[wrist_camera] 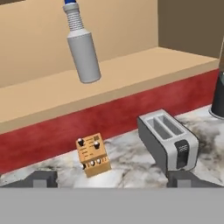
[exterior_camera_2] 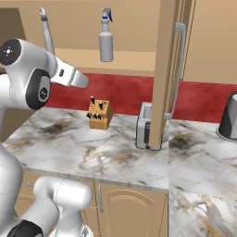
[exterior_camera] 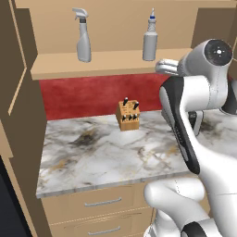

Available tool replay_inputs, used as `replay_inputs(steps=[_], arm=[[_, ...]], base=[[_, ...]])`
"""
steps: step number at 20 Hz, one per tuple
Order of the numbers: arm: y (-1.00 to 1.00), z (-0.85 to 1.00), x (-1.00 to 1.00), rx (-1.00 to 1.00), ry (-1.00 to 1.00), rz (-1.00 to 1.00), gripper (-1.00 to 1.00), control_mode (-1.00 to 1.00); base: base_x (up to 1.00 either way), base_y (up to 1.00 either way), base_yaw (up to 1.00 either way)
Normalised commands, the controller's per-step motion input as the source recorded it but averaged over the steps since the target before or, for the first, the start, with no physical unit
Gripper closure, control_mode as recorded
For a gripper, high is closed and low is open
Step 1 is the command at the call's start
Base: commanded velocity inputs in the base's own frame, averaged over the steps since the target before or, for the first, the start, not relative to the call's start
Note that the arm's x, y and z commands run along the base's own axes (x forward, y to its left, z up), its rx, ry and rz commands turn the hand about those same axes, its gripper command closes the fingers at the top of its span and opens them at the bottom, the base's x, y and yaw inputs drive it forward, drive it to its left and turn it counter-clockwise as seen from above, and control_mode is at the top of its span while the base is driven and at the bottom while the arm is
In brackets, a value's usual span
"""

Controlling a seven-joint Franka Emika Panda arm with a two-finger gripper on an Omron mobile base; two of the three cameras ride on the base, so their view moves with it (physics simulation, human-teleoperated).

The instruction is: Locate and retrieve the spray and spray from the cabinet. Place them next to the sink.

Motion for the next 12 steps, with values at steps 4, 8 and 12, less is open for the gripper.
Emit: replay_inputs(steps=[4,8,12], arm=[[0.0,0.2,0.11,-0.05,-0.11,0.04,-1.0,-1.0],[0.0,0.2,0.15,-0.07,-0.1,0.1,-1.0,-1.0],[0.0,0.13,0.31,-0.08,-0.08,0.1,-1.0,-1.0]], base=[[0.0,0.0,0.0],[0.0,0.0,0.0],[0.0,0.0,0.0]])
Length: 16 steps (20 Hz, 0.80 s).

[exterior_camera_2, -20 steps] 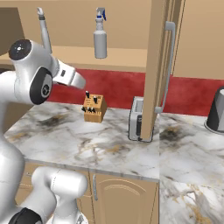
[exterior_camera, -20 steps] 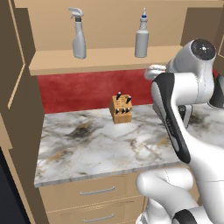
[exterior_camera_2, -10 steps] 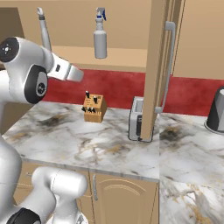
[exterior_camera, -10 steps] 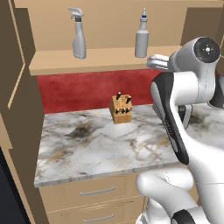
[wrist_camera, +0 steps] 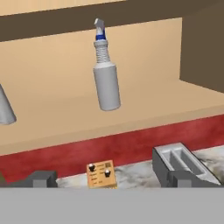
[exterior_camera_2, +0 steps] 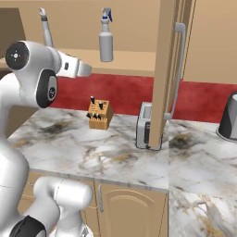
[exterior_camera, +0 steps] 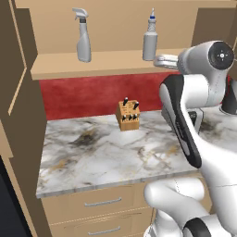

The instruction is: Locate and retrieve the spray and spray from the cabinet. Place them next to the sink.

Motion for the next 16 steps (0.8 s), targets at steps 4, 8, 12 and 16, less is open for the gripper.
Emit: replay_inputs(steps=[4,8,12,16], arm=[[0.0,0.25,0.34,-0.14,0.02,0.02,-1.0,-1.0],[-0.03,0.02,0.32,-0.04,0.06,-0.01,-1.0,-1.0],[-0.03,0.0,0.38,0.0,0.04,0.0,-1.0,-1.0],[-0.1,0.0,0.51,0.0,0.0,0.05,-1.0,-1.0]], base=[[0.0,0.0,0.0],[0.0,0.0,0.0],[0.0,0.0,0.0],[0.0,0.0,0.0]])
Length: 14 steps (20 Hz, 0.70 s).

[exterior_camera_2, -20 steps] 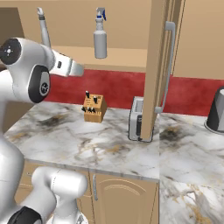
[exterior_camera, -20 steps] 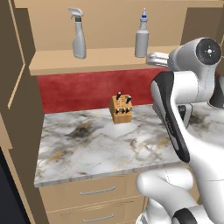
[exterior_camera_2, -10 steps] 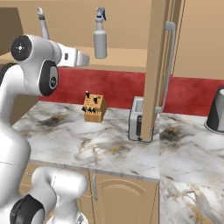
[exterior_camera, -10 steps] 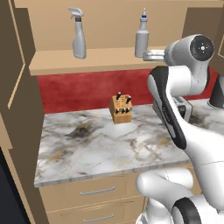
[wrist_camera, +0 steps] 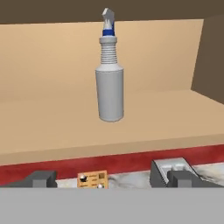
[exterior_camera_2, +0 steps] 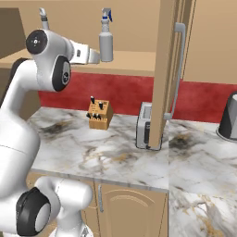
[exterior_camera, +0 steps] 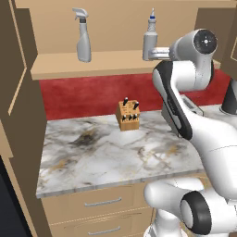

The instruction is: Locate and retrieve the spray and spray from the cabinet. Place them next to the sink.

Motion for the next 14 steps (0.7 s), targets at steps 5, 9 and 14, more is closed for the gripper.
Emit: replay_inputs(steps=[5,9,14], arm=[[-0.08,0.0,0.53,0.0,0.0,0.04,-1.0,-1.0],[-0.05,0.0,0.42,0.0,0.02,0.01,-1.0,-1.0],[-0.04,0.0,0.41,0.0,0.04,0.0,-1.0,-1.0]], base=[[0.0,0.0,0.0],[0.0,0.0,0.0],[0.0,0.0,0.0]])
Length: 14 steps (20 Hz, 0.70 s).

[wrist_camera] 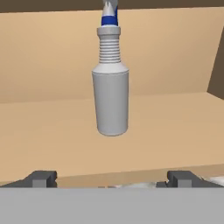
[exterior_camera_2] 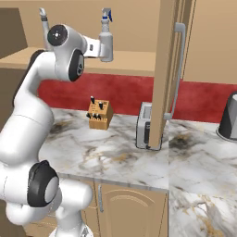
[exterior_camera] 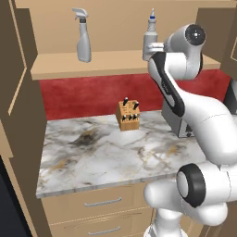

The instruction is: Locate and retrieve the spray and spray from the cabinet. Place them next to the sink.

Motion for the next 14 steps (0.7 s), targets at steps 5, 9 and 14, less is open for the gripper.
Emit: replay_inputs(steps=[5,9,14], arm=[[-0.05,-0.04,0.35,0.0,0.01,0.0,-1.0,-1.0],[-0.04,-0.09,0.28,0.0,-0.01,0.0,-1.0,-1.0],[0.0,-0.16,0.24,0.0,-0.03,0.0,-1.0,-1.0]], base=[[0.0,0.0,0.0],[0.0,0.0,0.0],[0.0,0.0,0.0]])
